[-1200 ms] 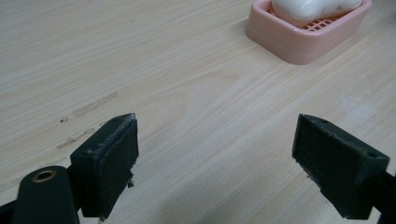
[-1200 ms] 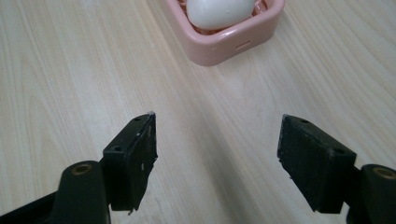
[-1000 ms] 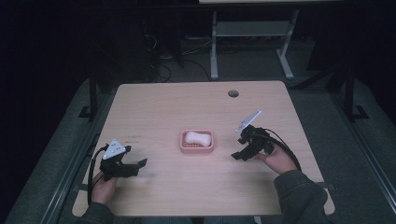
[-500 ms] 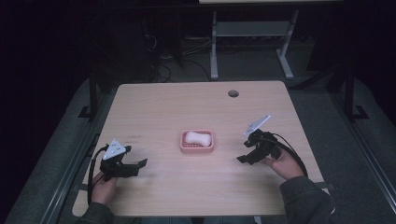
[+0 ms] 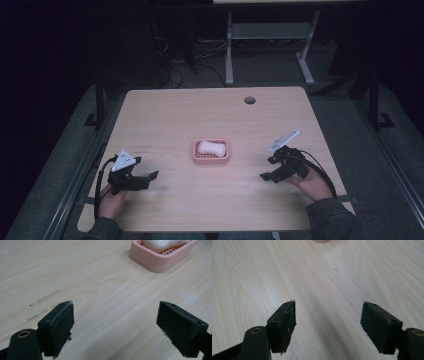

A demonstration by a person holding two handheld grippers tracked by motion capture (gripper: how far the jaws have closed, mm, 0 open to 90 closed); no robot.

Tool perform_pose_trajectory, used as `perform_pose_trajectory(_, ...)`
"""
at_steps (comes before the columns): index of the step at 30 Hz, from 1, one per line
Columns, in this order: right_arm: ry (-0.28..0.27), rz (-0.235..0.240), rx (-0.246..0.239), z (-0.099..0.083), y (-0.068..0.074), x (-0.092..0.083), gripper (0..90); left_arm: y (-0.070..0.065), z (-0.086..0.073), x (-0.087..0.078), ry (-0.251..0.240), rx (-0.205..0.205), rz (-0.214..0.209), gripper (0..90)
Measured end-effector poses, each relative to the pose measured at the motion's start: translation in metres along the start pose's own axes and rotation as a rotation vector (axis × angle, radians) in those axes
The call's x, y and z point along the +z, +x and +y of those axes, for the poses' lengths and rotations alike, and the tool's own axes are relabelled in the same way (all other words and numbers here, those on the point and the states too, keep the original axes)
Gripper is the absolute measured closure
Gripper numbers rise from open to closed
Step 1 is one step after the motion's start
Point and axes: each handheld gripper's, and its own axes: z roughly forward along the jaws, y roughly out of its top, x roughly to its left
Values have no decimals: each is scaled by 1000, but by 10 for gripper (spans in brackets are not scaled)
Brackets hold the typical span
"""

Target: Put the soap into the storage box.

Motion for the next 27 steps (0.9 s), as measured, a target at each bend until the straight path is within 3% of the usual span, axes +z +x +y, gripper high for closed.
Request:
perform_pose_trajectory(16,-44,-20,47,-30,9,-8,275,-4,1,1,5,19,-17,139)
perform_pose_trajectory(27,-74,-32,71,-53,15,-13,269,-7,2,2,7,55,-33,139)
